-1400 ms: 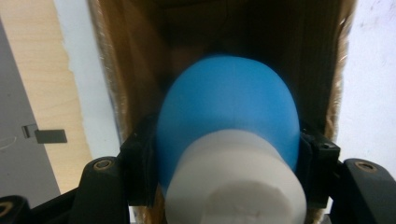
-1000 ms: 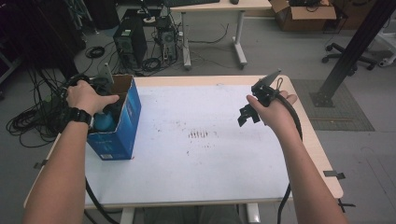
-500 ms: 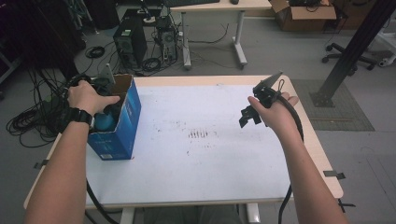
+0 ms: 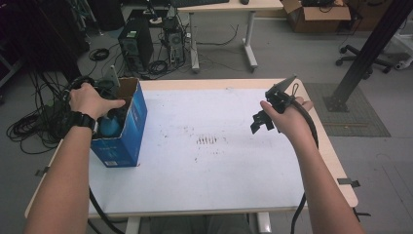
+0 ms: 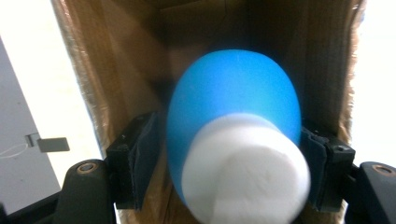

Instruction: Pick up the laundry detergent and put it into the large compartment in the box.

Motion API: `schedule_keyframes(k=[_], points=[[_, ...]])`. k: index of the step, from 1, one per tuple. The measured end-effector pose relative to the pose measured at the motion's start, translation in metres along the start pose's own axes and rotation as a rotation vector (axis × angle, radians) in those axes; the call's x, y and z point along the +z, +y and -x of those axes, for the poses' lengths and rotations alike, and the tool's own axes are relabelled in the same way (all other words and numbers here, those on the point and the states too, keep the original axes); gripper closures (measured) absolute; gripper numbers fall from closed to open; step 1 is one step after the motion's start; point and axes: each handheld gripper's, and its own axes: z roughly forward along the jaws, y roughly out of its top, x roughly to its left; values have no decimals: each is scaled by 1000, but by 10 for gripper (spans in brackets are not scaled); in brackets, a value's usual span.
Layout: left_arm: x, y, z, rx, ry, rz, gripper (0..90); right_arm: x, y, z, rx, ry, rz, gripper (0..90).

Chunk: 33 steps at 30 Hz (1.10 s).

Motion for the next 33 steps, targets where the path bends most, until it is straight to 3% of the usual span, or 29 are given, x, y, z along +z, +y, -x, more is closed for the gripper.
schedule_keyframes(k=[8,18,27,33], points=[[-20,-2,5,11,20,28,295,-3,-1,-1,-9,4,5,36],[-60,-6,17,27,40,75,278,-9,-6,-2,-11,5,19,37],[-89,-7,50,79,27,124,247,-17,-12,0,-6,9,33,37],[-96,-6,78,127,9,128,223,-18,-15,4,0,10,31,36]])
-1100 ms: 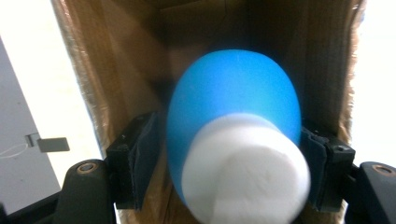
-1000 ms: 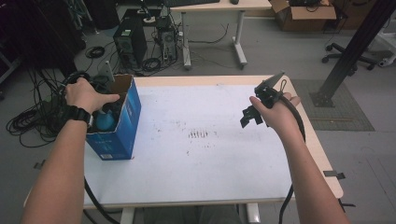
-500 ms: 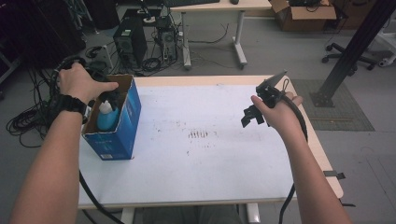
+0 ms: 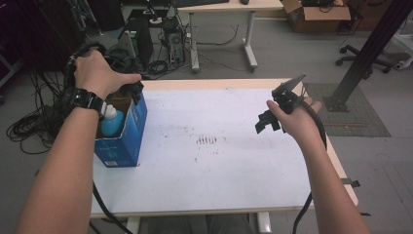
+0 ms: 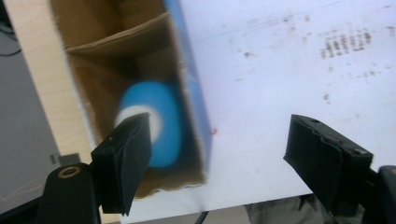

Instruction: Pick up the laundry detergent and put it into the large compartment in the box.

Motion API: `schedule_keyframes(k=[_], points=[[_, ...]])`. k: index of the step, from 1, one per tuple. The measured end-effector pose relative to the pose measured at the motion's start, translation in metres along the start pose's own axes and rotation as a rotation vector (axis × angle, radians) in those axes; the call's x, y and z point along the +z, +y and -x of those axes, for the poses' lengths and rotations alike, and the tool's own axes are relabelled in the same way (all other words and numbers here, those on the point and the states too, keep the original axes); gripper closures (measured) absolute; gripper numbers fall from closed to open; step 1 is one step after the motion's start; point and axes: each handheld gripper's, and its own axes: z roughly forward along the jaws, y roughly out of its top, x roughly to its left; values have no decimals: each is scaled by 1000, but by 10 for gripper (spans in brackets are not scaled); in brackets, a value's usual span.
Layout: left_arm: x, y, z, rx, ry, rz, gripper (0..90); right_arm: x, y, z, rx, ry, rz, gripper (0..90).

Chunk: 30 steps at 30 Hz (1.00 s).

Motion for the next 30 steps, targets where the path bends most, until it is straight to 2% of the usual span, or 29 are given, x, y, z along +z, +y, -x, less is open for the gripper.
schedule_keyframes(k=[10,14,21,26,30], points=[[-2,9,42,76,-36,3,170,-5,-3,3,1,5,13,36],[0,11,55,93,-48,9,152,-6,-5,5,7,8,11,37],[9,13,71,120,-83,4,127,-5,-7,8,8,13,13,36],[16,13,79,140,-87,-7,126,-3,-9,10,6,12,9,37],[23,13,86,148,-93,-15,79,-3,-10,11,10,13,7,36]])
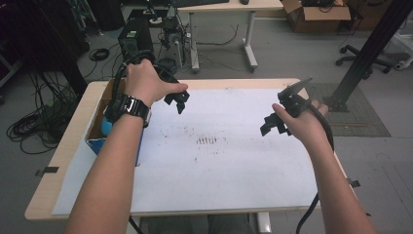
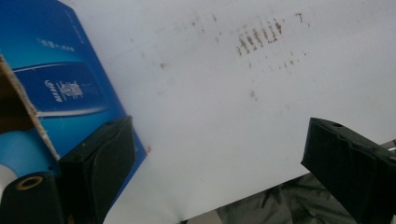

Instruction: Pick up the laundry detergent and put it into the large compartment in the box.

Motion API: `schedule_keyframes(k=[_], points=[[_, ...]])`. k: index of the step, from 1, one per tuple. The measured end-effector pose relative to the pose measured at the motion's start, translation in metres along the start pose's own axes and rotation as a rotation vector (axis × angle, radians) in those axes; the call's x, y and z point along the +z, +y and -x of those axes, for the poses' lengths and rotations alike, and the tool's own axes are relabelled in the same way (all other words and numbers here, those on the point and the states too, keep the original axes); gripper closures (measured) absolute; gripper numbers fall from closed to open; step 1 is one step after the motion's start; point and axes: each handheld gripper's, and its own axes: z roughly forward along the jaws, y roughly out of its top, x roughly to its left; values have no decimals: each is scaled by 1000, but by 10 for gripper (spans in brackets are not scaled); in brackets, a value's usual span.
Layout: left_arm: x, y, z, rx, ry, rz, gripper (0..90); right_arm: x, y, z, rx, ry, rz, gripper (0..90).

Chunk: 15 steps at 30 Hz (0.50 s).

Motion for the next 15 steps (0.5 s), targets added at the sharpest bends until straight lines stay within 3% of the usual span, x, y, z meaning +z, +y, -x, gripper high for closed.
schedule_keyframes(k=[15], points=[[27,-1,11,17,-3,-23,48,2,-4,1,-2,-4,-1,36]])
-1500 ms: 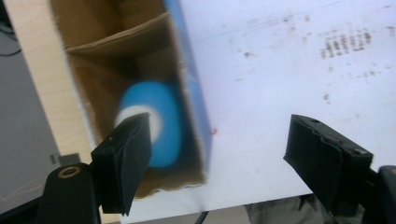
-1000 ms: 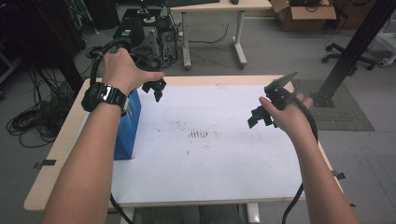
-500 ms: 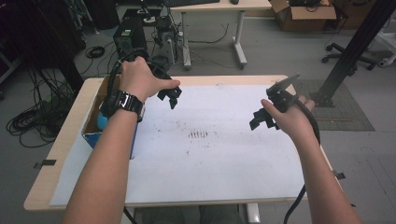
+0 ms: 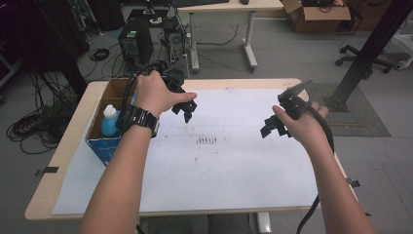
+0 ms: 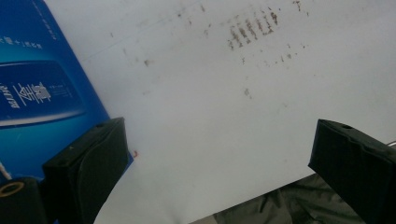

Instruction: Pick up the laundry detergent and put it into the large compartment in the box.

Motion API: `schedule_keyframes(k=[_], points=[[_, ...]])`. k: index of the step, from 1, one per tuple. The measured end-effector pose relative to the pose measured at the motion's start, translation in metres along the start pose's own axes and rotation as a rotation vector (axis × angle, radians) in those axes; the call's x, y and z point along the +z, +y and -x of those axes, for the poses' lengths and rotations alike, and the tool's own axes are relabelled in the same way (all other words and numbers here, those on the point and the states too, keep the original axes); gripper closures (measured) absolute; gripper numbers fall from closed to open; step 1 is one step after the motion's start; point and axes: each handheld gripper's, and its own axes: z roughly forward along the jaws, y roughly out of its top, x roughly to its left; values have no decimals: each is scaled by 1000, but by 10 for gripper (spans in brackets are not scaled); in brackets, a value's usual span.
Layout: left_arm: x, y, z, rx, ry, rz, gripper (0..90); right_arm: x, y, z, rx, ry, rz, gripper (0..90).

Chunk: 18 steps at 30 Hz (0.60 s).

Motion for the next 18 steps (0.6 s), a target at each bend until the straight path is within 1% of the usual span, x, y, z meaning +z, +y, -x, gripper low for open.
schedule_keyframes(k=[2,4,7,9,14,16,18], points=[[4,0,1,2,1,-6,50,0,0,0,4,1,-4,36],[7,0,1,4,-9,-8,49,0,-1,0,5,-1,-3,36],[10,0,2,5,-5,-13,48,1,-1,0,2,-1,-5,36],[11,0,2,7,-8,-10,49,1,-1,0,-8,-1,2,36],[10,0,1,6,-6,-9,49,1,-1,-1,3,-2,-4,36],[10,0,1,7,-7,-10,49,2,-1,-1,-2,-2,-1,36],[10,0,1,7,-3,-11,48,2,-1,-1,3,-2,-3,37]])
